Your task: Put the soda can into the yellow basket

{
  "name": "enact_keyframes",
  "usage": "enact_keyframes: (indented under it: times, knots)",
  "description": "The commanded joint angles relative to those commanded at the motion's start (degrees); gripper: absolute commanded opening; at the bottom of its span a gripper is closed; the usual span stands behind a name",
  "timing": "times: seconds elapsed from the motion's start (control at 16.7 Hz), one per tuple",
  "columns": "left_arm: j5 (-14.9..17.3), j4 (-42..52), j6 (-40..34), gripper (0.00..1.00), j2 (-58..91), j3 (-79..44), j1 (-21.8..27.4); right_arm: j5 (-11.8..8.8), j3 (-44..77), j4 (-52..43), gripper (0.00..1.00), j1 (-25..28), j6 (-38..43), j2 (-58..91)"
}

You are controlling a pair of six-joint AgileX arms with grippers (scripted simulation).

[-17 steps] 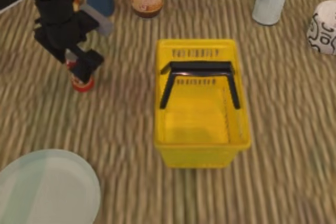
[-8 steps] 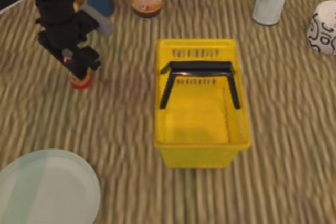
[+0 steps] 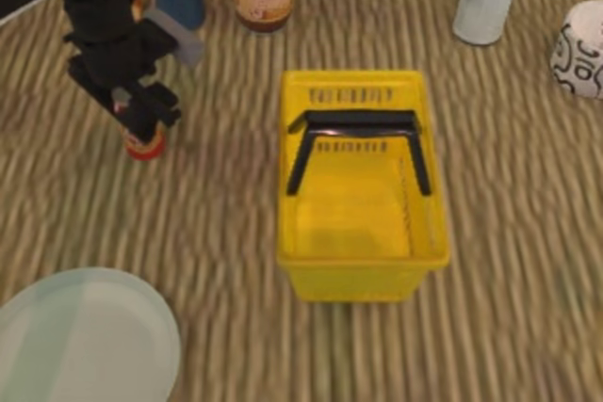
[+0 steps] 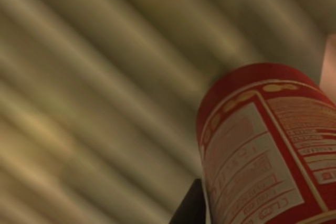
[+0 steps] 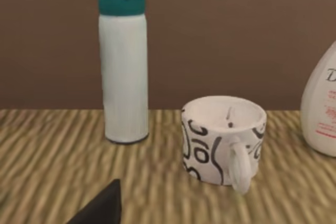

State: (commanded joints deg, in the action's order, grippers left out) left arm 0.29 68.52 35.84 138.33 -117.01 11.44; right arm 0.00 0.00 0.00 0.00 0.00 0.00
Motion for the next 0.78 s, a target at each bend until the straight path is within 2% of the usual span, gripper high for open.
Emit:
enact_keyframes:
  times: [0.18, 0.36, 0.54, 0.78]
  knots:
    - [1.34, -1.61, -0.49, 0.0, -0.27, 0.58, 0.2, 0.0, 0.0, 0.0, 1.0, 0.0, 0.0, 0.0]
    - [6.6, -8.44, -2.64, 0.0, -1.06, 2.74, 0.77, 0.0, 0.0, 0.0, 1.0, 0.0, 0.0, 0.0]
    - [14.93, -20.32, -6.29, 0.0, -2.29, 6.39, 1.55, 0.0, 0.0, 0.0, 1.0, 0.0, 0.0, 0.0]
    - [29.05, -42.27, -12.88, 0.0, -4.78, 13.55, 2.81, 0.0, 0.0, 0.0, 1.0, 0.0, 0.0, 0.0]
